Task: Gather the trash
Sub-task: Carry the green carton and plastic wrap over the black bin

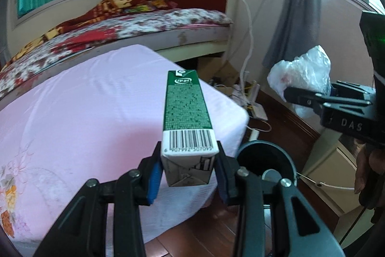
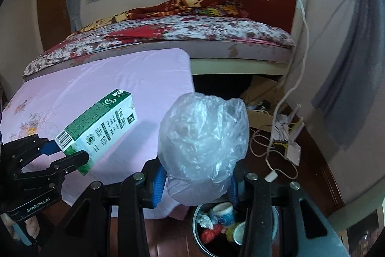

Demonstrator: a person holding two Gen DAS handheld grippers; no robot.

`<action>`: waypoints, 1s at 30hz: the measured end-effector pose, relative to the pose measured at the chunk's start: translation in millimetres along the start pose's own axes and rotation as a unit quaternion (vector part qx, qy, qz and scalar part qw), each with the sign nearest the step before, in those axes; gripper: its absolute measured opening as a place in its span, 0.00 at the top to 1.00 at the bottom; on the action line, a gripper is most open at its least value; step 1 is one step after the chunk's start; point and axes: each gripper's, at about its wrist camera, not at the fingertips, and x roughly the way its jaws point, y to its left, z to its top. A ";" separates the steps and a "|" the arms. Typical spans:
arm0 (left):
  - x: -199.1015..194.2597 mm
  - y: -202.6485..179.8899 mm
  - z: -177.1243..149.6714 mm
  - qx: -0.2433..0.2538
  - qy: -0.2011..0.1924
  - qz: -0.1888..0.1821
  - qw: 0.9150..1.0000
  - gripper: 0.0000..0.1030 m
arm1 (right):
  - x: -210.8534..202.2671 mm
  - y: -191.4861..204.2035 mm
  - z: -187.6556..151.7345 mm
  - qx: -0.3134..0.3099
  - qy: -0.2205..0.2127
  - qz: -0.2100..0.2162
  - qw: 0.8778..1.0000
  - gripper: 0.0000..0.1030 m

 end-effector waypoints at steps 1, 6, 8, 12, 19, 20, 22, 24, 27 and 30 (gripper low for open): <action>1.1 -7.6 0.1 0.005 0.001 -0.004 1.000 0.61 | -3.2 -5.8 -4.9 0.003 0.001 -0.004 1.000 0.57; 1.1 -41.3 -2.9 0.029 0.003 -0.024 0.999 0.61 | -20.2 -41.9 -32.7 0.047 -0.002 -0.020 0.999 0.57; -2.2 -53.0 -7.4 0.038 0.003 -0.031 0.999 0.61 | -28.3 -57.2 -50.8 0.080 -0.008 -0.025 0.996 0.57; -1.2 -69.2 -13.7 0.055 0.008 -0.040 0.998 0.61 | -24.7 -74.8 -76.0 0.104 0.013 -0.031 0.994 0.57; 1.5 -87.1 -26.7 0.068 0.023 -0.053 0.996 0.61 | -31.4 -99.4 -99.0 0.111 0.019 -0.049 0.992 0.57; 2.5 -89.7 -27.4 0.070 0.024 -0.056 0.996 0.61 | -33.8 -101.6 -100.2 0.113 0.016 -0.049 0.992 0.57; 4.1 -97.1 -29.6 0.075 0.026 -0.061 0.995 0.61 | -37.3 -104.1 -101.4 0.111 0.012 -0.050 0.992 0.57; 6.6 -103.6 -31.3 0.079 0.029 -0.067 0.994 0.61 | -39.2 -105.5 -104.4 0.108 0.011 -0.049 0.993 0.57; 10.5 -113.4 -36.5 0.088 0.035 -0.076 0.993 0.61 | -35.4 -108.1 -112.6 0.107 0.017 -0.048 0.993 0.57; 13.5 -120.1 -43.1 0.093 0.043 -0.082 0.991 0.61 | -28.8 -114.5 -124.4 0.113 0.029 -0.049 0.992 0.57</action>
